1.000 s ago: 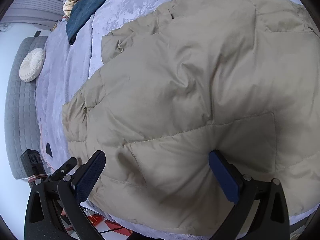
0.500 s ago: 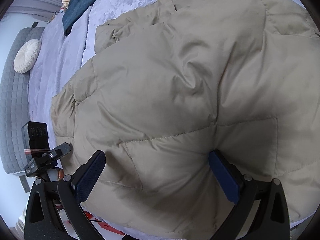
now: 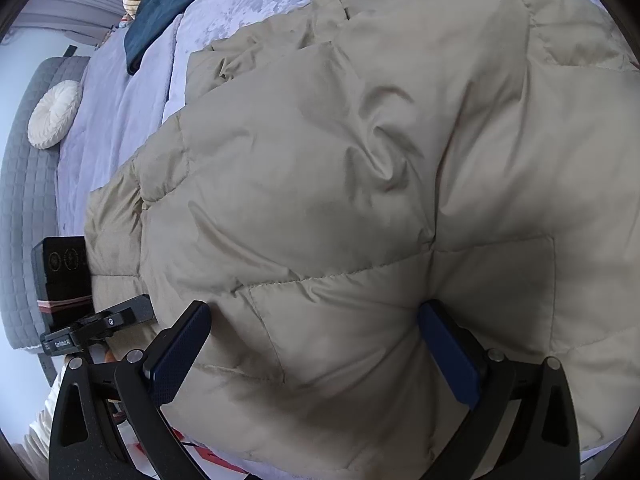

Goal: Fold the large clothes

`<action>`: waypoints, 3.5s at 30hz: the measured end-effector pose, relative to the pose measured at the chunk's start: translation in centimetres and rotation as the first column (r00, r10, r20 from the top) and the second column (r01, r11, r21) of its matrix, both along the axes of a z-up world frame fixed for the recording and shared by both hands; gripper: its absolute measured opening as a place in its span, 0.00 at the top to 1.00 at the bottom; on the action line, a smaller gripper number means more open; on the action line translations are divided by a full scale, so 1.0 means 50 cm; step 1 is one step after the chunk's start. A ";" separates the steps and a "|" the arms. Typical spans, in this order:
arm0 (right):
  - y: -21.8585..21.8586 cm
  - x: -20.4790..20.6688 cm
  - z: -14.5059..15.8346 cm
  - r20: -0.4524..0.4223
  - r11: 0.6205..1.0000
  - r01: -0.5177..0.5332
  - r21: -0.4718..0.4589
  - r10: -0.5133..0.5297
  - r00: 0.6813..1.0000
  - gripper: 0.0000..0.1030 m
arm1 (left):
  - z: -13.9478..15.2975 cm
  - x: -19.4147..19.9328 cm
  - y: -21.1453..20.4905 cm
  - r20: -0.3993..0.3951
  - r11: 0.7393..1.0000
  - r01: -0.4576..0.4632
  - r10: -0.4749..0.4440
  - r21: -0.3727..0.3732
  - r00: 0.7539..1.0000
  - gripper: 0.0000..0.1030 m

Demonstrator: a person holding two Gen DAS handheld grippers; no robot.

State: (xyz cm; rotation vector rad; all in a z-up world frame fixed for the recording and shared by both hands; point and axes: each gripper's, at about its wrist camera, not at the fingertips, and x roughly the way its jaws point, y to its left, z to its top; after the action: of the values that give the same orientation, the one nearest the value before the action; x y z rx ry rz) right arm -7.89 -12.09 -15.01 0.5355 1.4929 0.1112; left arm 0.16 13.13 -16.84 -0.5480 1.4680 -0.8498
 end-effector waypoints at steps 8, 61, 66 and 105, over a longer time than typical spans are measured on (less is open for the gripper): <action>-0.042 -0.020 0.095 0.115 0.996 -0.030 -0.086 0.040 0.993 0.60 | 0.085 -0.007 -0.021 0.048 0.999 -0.029 0.027 0.037 0.998 0.69; -0.489 -0.276 0.199 0.239 0.901 0.200 0.385 -0.307 0.921 0.23 | 0.253 -0.028 -0.785 0.202 0.972 0.161 -0.195 0.172 0.960 0.28; -0.468 -0.219 0.180 0.215 0.967 0.234 0.100 -0.251 0.944 0.84 | 0.329 -0.016 -0.663 0.428 0.969 -0.027 -0.083 0.245 0.900 0.28; -0.719 -0.021 0.086 0.189 0.928 0.328 0.178 -0.360 0.914 0.86 | 0.174 0.041 -0.732 0.509 0.850 -0.207 -0.082 0.485 0.857 0.28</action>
State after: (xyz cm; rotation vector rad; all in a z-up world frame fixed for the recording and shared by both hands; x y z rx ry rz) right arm -8.92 -48.05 -10.73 0.8686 1.1611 -0.0013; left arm 2.21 -23.46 -8.14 0.0564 1.1001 -0.4475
